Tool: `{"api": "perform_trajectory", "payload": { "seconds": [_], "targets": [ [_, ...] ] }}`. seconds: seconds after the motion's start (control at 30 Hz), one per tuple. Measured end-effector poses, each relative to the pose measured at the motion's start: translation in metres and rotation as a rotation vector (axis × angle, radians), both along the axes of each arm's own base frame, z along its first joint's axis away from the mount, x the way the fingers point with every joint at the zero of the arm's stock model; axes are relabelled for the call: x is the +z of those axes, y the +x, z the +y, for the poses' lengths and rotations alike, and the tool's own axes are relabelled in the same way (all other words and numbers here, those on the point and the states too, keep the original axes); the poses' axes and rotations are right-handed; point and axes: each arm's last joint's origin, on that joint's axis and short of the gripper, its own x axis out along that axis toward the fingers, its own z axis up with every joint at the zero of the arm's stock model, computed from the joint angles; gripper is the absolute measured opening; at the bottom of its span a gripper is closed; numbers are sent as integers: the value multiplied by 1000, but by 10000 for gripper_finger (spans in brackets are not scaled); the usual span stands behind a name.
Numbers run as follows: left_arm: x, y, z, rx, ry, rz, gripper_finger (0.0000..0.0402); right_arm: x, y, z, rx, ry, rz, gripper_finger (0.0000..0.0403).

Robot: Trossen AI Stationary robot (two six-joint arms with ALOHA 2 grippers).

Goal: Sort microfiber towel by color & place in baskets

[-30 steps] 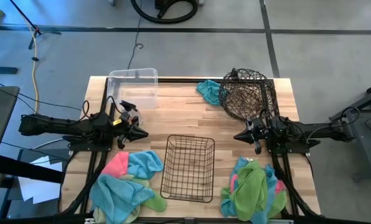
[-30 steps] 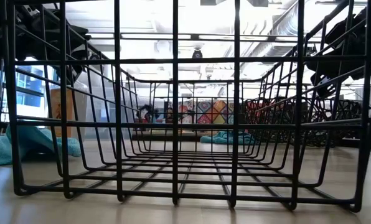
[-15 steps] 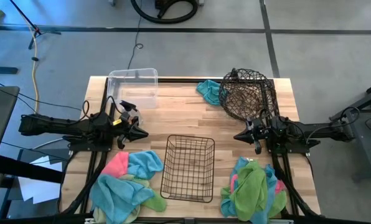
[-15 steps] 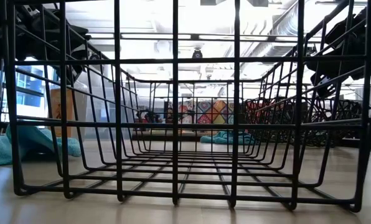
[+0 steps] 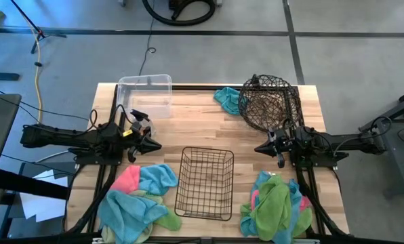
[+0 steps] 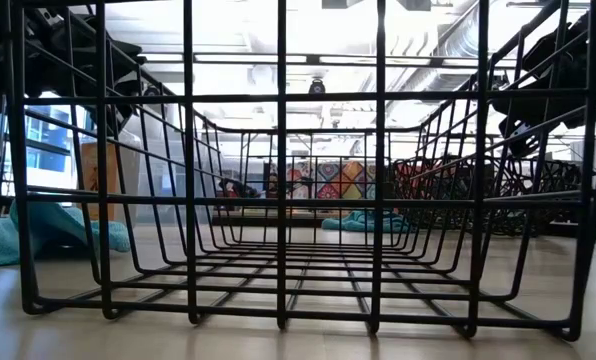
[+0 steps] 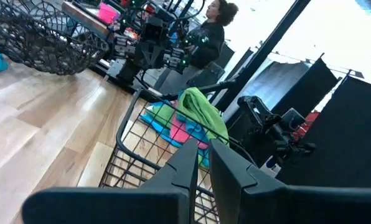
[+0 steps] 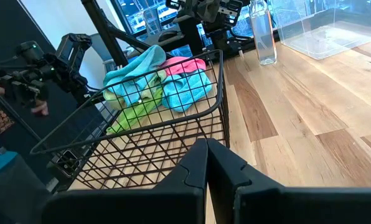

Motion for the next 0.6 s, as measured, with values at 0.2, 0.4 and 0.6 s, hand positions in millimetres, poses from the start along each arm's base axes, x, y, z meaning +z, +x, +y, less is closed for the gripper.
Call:
{"api": "perform_trajectory", "payload": {
  "seconds": [0.2, 0.4, 0.6],
  "targets": [
    [16, -2, 7, 191, -315, -158, 28, 0, 0, 0, 0, 0, 0, 1],
    [51, -8, 18, 480, -442, -422, 28, 0, 0, 0, 0, 0, 0, 1],
    [121, 13, 22, 484, -228, -393, 30, 0, 0, 0, 0, 0, 0, 1]
  ]
}}
